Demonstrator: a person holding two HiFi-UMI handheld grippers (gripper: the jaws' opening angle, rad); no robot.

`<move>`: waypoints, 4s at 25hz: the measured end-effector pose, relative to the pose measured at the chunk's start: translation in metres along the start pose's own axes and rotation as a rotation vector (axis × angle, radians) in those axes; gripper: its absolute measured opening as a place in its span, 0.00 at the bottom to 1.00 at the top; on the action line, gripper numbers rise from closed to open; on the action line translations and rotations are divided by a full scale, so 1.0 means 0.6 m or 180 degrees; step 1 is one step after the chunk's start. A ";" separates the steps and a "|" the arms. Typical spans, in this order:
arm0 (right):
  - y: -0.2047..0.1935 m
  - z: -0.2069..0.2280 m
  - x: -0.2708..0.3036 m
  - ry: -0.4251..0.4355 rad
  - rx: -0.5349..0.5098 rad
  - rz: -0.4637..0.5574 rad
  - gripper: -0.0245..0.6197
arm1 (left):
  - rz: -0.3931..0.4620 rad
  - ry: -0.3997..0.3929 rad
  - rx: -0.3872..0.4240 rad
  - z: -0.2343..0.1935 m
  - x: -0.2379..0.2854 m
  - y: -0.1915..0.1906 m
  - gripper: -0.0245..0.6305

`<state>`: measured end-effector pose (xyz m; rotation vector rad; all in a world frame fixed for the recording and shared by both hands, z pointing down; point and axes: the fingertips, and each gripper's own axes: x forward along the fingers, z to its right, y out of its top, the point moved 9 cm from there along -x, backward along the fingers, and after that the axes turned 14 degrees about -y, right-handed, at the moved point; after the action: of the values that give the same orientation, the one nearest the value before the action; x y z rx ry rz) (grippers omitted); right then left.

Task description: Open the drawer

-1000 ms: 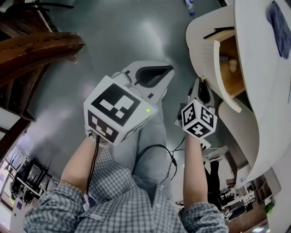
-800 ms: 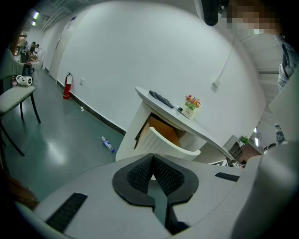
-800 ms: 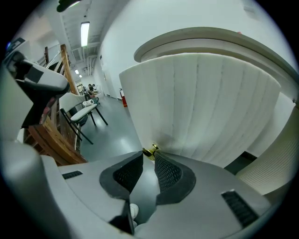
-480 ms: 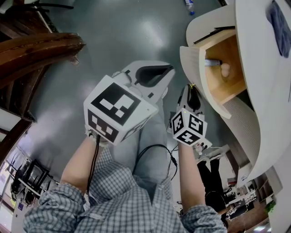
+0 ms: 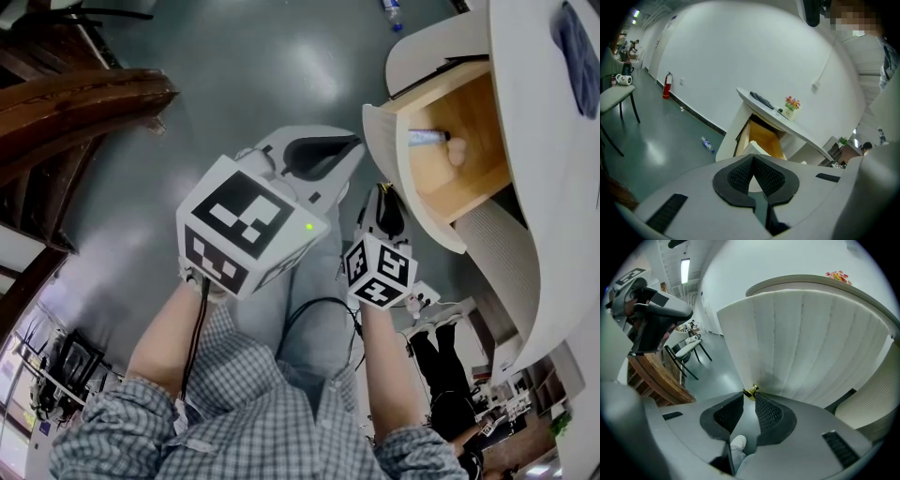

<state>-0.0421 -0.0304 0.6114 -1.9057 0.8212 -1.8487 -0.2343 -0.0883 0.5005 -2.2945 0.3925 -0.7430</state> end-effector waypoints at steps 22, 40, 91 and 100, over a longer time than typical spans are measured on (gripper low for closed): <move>-0.021 -0.005 -0.032 0.0367 0.0190 -0.0235 0.20 | -0.0160 -0.0189 0.0088 0.039 -0.008 0.023 0.04; 0.062 0.066 -0.183 0.0351 0.0214 0.0065 0.05 | -0.0233 -0.0437 0.0127 0.146 -0.024 0.105 0.04; 0.426 0.223 -0.414 0.0097 0.0414 0.2014 0.05 | 0.0152 -0.0501 0.0947 0.325 -0.069 0.335 0.04; 0.430 0.220 -0.413 0.0142 0.0356 0.1982 0.05 | 0.0156 -0.0527 0.0933 0.328 -0.065 0.333 0.04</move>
<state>0.0544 -0.0906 0.2470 -1.3333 1.1387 -1.5095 -0.1599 -0.1124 0.2288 -2.0437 0.2446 -0.5418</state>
